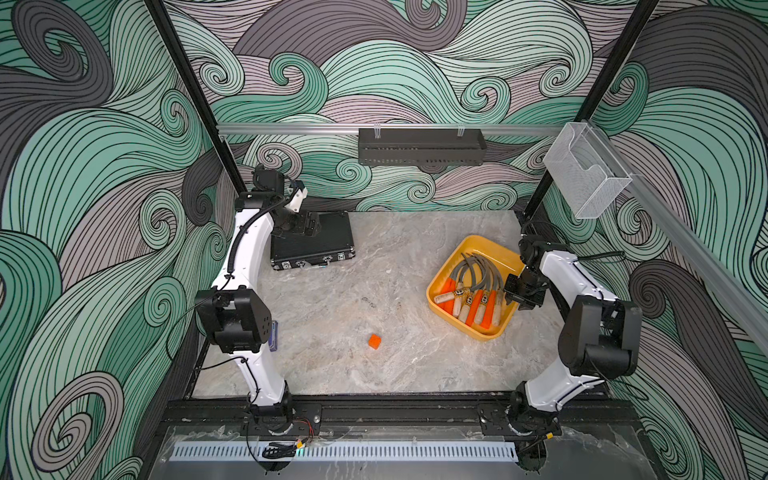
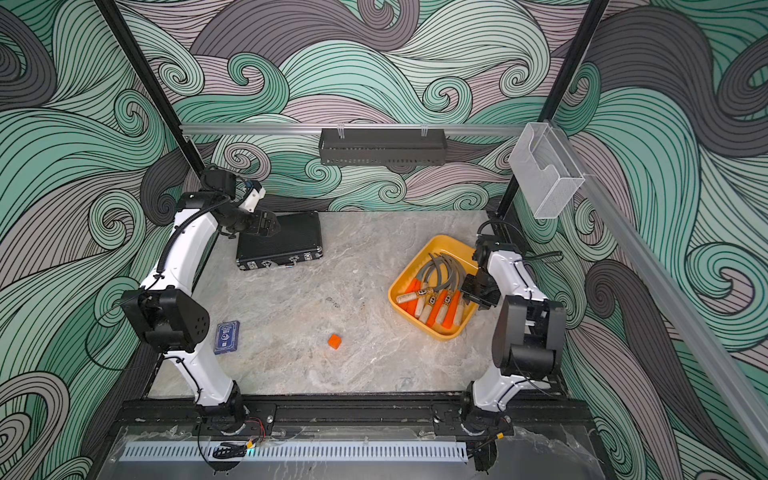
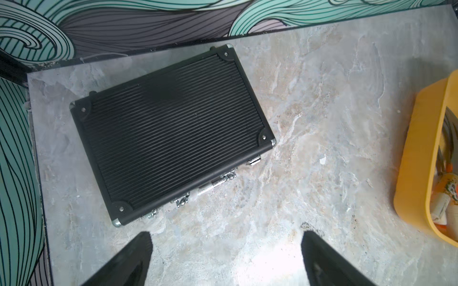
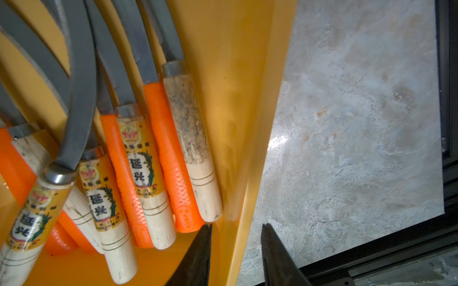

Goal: Put small sickles into storage boxes
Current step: Reset both arms

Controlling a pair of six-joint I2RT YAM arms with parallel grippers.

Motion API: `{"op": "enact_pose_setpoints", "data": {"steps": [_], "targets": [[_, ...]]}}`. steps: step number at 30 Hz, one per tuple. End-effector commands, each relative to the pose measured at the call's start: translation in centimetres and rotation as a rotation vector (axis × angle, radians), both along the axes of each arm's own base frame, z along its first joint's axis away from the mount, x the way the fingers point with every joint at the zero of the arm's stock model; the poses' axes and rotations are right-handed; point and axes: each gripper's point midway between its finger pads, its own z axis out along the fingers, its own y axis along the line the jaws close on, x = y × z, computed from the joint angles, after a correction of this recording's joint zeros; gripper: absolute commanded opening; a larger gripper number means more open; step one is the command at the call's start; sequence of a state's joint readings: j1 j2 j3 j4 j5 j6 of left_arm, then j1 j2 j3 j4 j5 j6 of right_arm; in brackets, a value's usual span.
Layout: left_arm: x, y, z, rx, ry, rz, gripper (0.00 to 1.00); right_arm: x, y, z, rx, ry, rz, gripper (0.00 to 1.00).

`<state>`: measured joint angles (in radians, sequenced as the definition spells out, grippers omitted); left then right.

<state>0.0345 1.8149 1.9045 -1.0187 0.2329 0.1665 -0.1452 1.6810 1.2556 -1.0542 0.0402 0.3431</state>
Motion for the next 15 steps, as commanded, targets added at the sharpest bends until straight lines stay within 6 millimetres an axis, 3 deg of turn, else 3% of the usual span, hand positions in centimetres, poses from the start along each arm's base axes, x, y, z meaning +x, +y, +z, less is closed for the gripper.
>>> {"op": "enact_pose_setpoints", "data": {"steps": [1, 15], "targets": [[0.2, 0.3, 1.0, -0.004, -0.043, 0.002, 0.94, 0.9, -1.3, -0.3, -0.045, 0.0, 0.016, 0.36], [0.6, 0.6, 0.8, 0.013, -0.03, 0.009, 0.94, 2.3, -0.7, -1.9, 0.022, -0.012, 0.015, 0.34]]}}
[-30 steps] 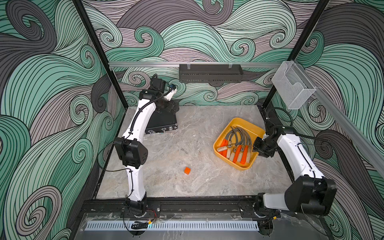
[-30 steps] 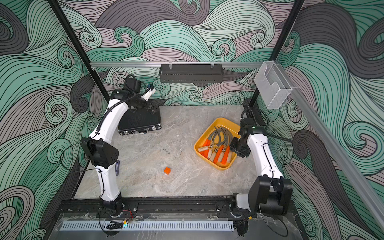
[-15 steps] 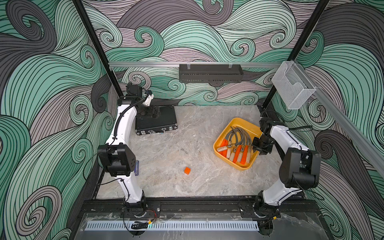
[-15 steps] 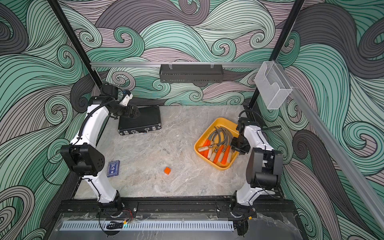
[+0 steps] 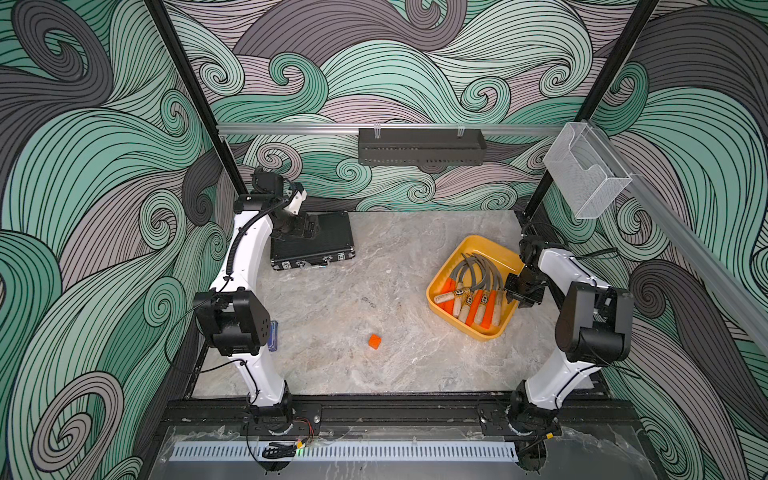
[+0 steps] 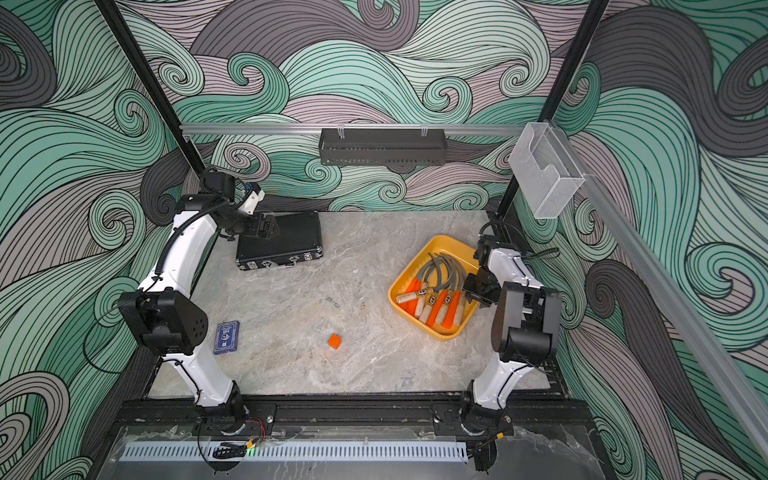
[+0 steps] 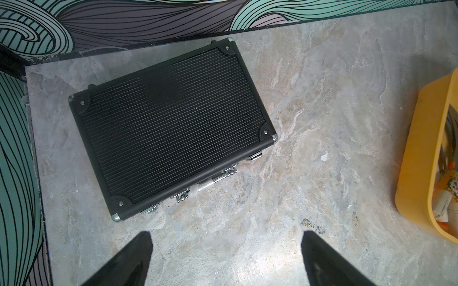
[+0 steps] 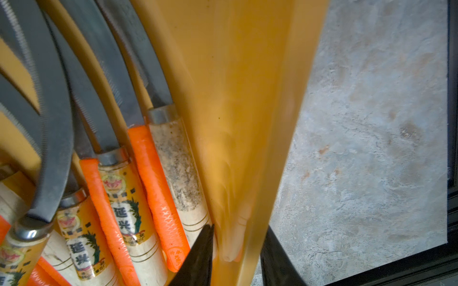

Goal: Put small sickles into storage boxes
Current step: Reset both arms

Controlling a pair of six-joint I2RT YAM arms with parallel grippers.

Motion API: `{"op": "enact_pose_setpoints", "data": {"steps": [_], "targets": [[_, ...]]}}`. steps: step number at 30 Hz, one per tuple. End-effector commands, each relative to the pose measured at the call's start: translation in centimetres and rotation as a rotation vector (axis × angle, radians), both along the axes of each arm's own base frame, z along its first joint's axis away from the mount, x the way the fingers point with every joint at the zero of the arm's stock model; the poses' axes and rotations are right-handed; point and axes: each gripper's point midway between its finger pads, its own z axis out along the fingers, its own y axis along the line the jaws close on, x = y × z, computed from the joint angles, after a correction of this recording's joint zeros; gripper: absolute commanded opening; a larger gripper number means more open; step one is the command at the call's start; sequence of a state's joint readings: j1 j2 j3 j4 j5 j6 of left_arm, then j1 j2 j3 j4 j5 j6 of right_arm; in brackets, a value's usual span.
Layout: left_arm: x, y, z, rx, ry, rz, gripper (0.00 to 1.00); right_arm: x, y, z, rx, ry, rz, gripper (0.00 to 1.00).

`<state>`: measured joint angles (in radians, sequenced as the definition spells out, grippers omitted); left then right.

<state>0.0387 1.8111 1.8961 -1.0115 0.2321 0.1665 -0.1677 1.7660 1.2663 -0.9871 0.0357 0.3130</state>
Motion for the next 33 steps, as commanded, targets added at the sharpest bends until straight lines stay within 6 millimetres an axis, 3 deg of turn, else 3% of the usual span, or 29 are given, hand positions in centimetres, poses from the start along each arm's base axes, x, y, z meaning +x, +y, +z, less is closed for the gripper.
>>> {"op": "enact_pose_setpoints", "data": {"steps": [1, 11, 19, 25, 29, 30, 31, 32, 33], "targets": [[0.5, 0.5, 0.9, 0.015, -0.028, 0.006, 0.94, 0.7, 0.2, 0.2, 0.019, -0.018, 0.005, 0.34], [0.4, 2.6, 1.1, 0.057, -0.051, 0.064, 0.95, 0.7, 0.1, 1.7, 0.005, -0.069, 0.014, 0.35], [0.2, 7.4, 0.9, -0.041, -0.121, 0.311, 0.98, 0.8, -0.1, 4.3, -0.02, -0.155, 0.031, 0.41], [-0.6, 11.3, -2.7, -0.121, -0.33, 0.498, 0.99, 5.6, -0.6, 11.2, -0.037, -0.459, 0.001, 0.44], [-1.5, 11.6, -7.4, -0.134, -0.369, 0.54, 0.99, 8.3, -2.0, 16.2, -0.114, -0.647, -0.03, 0.44], [-1.5, 11.4, -8.4, -0.143, -0.38, 0.534, 0.99, 9.0, -1.8, 17.4, -0.113, -0.74, -0.026, 0.53], [-1.5, 11.2, -9.1, -0.155, -0.384, 0.528, 0.99, 9.6, -1.4, 18.6, -0.116, -0.828, 0.018, 0.85], [-1.7, 10.8, -10.3, -0.17, -0.361, 0.524, 0.99, 10.1, -1.4, 19.8, -0.137, -0.929, 0.031, 0.99], [-2.1, 10.6, -11.4, -0.188, -0.332, 0.54, 0.98, 10.4, -1.5, 21.2, -0.157, -1.033, 0.028, 0.99]]}}
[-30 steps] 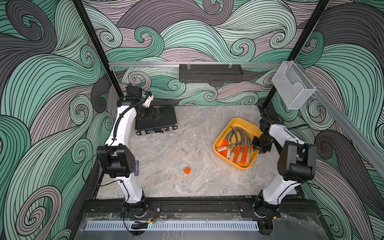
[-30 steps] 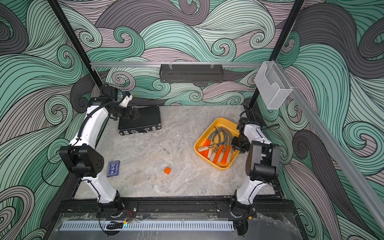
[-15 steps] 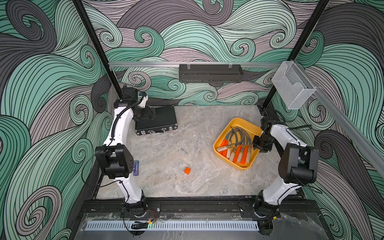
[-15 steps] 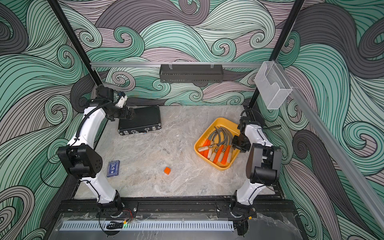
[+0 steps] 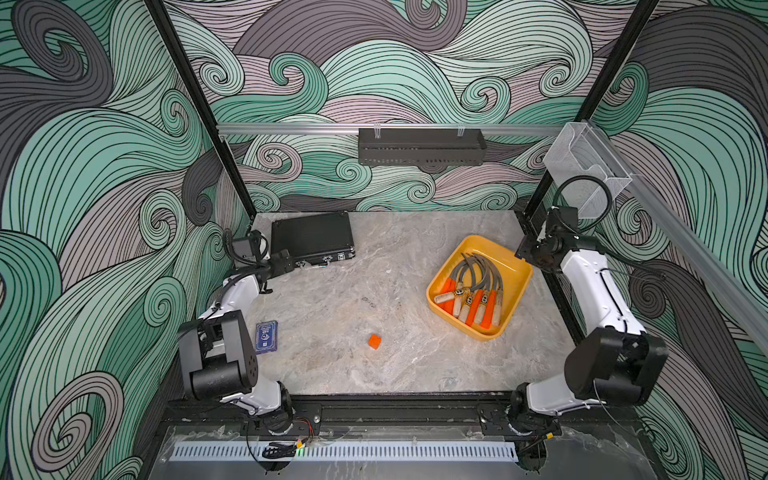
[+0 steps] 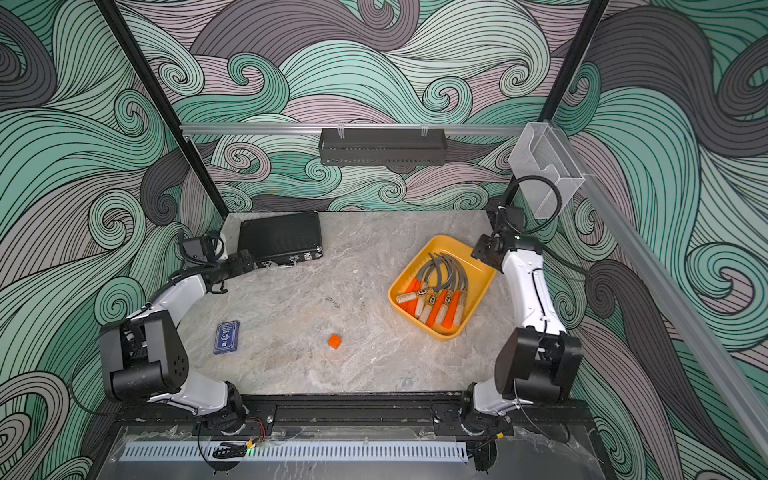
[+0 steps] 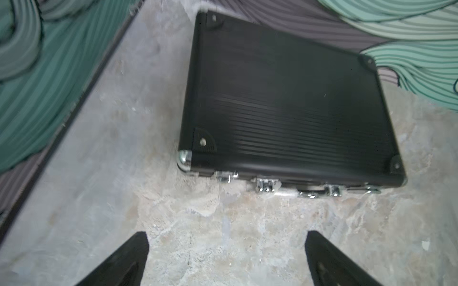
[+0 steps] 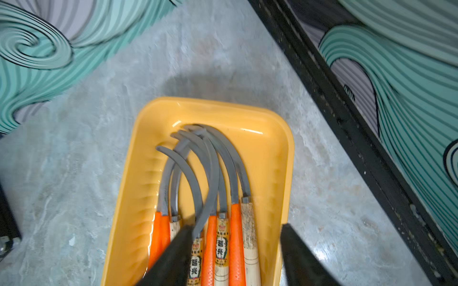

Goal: Put small sickles into storage boxes
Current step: Reset both arms

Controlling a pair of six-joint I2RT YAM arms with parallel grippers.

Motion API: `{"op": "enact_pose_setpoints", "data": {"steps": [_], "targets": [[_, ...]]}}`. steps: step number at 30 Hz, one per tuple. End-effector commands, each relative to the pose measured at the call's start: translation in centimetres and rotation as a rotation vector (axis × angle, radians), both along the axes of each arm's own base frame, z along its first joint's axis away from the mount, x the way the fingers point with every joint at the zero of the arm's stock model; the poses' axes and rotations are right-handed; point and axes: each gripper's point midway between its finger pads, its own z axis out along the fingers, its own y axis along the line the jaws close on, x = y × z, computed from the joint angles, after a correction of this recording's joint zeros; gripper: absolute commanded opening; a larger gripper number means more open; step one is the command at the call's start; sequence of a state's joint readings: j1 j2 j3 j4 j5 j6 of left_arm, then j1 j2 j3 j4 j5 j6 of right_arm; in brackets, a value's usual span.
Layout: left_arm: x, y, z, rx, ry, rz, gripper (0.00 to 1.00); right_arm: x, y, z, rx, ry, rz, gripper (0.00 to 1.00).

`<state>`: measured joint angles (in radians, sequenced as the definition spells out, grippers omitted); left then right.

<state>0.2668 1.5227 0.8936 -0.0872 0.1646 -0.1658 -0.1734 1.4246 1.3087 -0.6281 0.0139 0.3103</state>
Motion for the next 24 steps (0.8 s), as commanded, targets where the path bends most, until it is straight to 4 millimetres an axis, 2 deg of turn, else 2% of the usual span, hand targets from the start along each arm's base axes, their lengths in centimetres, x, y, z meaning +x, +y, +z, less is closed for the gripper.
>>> {"op": "enact_pose_setpoints", "data": {"steps": [1, 3, 5, 7, 8, 10, 12, 15, 18, 19, 24], "targets": [[2.3, -0.1, 1.7, -0.035, -0.159, 0.028, 0.99, 2.1, -0.2, 6.1, -0.078, -0.375, 0.021, 0.99], [1.5, -0.8, 1.0, -0.025, -0.193, 0.015, 0.99, 1.8, 0.3, 7.7, -0.11, -0.494, 0.065, 0.99], [1.0, -0.9, 1.9, 0.008, -0.243, 0.027, 0.99, 1.3, 0.6, 7.6, -0.15, -0.51, 0.094, 0.99], [0.5, -1.0, 2.1, 0.062, -0.267, 0.036, 0.99, 0.6, -0.2, 6.2, -0.168, -0.444, 0.063, 0.99], [0.2, -1.2, 3.0, 0.083, -0.297, 0.031, 0.98, 0.3, -0.1, 5.4, -0.176, -0.407, 0.072, 0.99], [-0.1, -2.6, 3.6, 0.124, -0.339, -0.041, 0.98, -0.4, 0.3, 4.0, -0.187, -0.37, 0.113, 0.99], [-0.4, -2.8, 4.1, 0.171, -0.375, -0.049, 0.98, -1.0, 0.9, 2.6, -0.193, -0.366, 0.153, 0.99], [-1.7, -2.0, 2.8, 0.194, -0.332, 0.012, 0.99, -2.0, 0.9, 1.4, -0.223, -0.359, 0.165, 0.99], [-2.2, -2.5, 0.6, 0.23, -0.322, -0.018, 0.98, -2.8, 1.3, -0.3, -0.253, -0.328, 0.209, 0.99], [-2.1, -2.6, 0.5, 0.234, -0.331, -0.015, 0.99, -3.1, 1.0, -0.7, -0.253, -0.317, 0.189, 0.99], [-1.7, -5.5, -0.1, 0.292, -0.36, -0.135, 0.99, -4.6, 0.9, -2.3, -0.298, -0.309, 0.195, 0.99]]}}
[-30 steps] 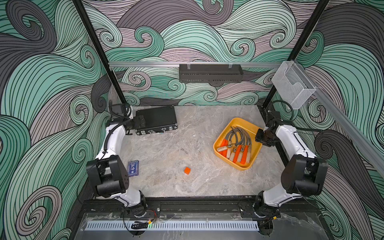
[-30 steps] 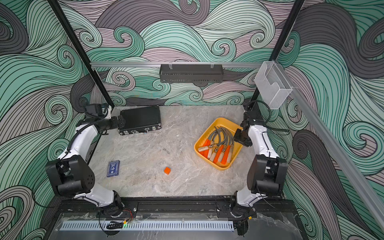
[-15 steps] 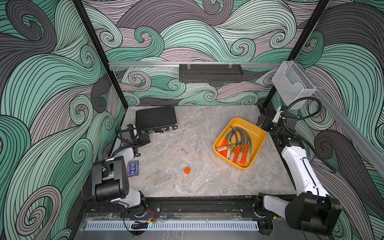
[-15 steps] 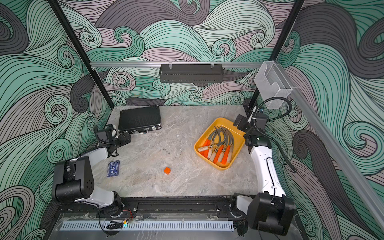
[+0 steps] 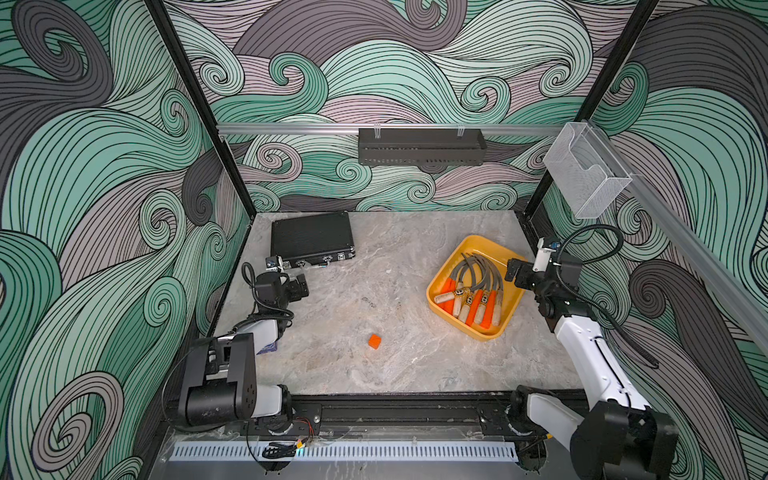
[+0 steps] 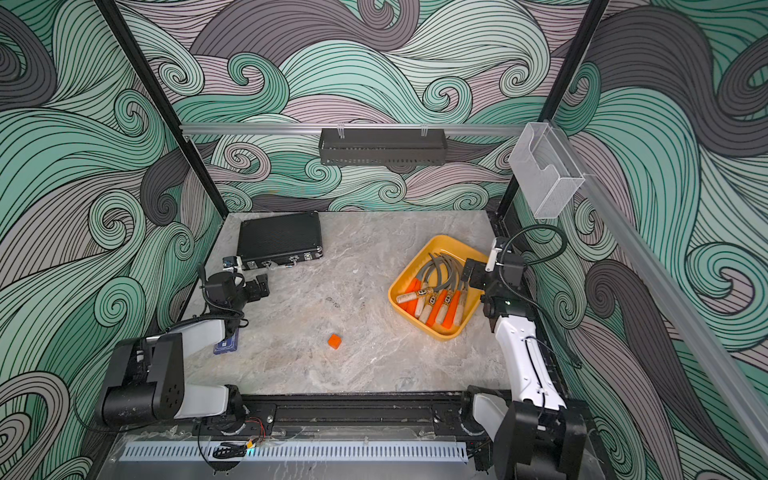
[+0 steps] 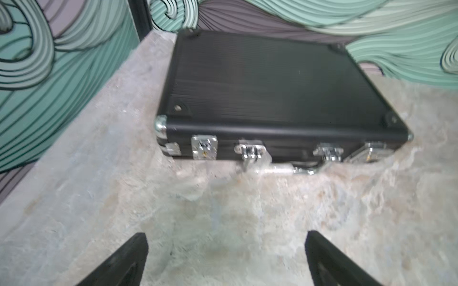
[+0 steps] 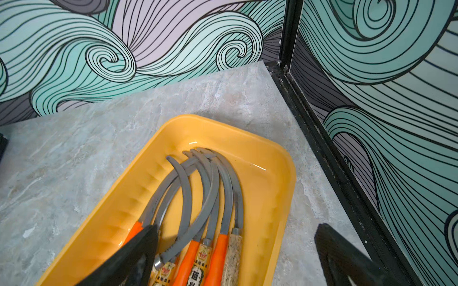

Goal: Put small sickles into storage boxes
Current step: Reset both arms

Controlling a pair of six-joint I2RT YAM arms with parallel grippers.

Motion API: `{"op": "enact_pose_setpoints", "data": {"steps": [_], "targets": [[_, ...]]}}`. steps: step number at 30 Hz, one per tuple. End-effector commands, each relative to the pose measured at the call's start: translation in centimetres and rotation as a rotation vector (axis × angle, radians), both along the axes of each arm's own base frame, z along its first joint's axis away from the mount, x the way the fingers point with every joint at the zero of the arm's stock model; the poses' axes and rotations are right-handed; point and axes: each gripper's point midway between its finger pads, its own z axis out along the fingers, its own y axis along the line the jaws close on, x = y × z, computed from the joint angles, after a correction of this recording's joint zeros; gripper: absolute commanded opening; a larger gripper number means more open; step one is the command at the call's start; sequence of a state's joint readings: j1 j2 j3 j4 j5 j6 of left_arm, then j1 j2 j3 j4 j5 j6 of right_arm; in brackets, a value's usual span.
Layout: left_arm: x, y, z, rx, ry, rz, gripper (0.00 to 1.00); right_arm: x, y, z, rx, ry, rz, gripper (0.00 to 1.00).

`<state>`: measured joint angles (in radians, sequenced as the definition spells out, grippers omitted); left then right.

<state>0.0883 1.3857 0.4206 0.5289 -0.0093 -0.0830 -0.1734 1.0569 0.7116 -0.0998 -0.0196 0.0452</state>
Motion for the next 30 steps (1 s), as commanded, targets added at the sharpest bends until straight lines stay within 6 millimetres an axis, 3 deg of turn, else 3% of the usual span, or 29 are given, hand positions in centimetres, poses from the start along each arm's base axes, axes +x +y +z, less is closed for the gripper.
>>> {"op": "enact_pose_setpoints", "data": {"steps": [1, 2, 3, 5, 8, 13, 20, 22, 28, 30], "targets": [[1.6, -1.1, 2.1, 0.073, -0.107, -0.065, 0.99, -0.5, -0.3, 0.8, -0.06, -0.066, 0.008, 0.99], [1.7, -1.2, 2.3, 0.072, -0.112, -0.074, 0.99, -0.7, -0.1, 0.5, -0.058, -0.078, 0.013, 1.0], [1.9, -1.3, 0.9, 0.067, -0.08, -0.081, 0.99, -0.9, 0.0, 0.3, -0.057, -0.087, 0.019, 0.99], [2.2, -1.8, 0.1, 0.065, -0.082, -0.116, 0.99, -1.3, 0.4, -0.1, -0.06, -0.116, 0.036, 0.99], [2.4, -2.3, 0.1, 0.063, -0.07, -0.152, 0.99, -1.5, 0.6, -0.3, -0.028, -0.208, 0.023, 1.0], [2.6, -2.0, 0.0, 0.056, -0.068, -0.133, 0.99, -0.4, 2.4, -2.7, 0.078, -0.271, 0.096, 1.0], [2.8, -2.1, 0.1, 0.041, -0.097, -0.171, 0.99, 2.3, 2.7, -6.8, 0.073, -0.24, 0.136, 1.0], [2.7, -2.1, 0.1, 0.039, -0.098, -0.173, 0.99, 3.3, 3.0, -6.9, 0.1, -0.269, 0.156, 1.0], [2.6, -1.9, 0.0, 0.019, -0.064, -0.158, 0.99, 5.3, 7.6, -8.6, 0.057, -0.171, 0.373, 0.99], [2.6, -1.9, 0.0, 0.019, -0.062, -0.158, 0.98, 5.5, 8.1, -8.9, 0.011, -0.153, 0.38, 1.0]]}}
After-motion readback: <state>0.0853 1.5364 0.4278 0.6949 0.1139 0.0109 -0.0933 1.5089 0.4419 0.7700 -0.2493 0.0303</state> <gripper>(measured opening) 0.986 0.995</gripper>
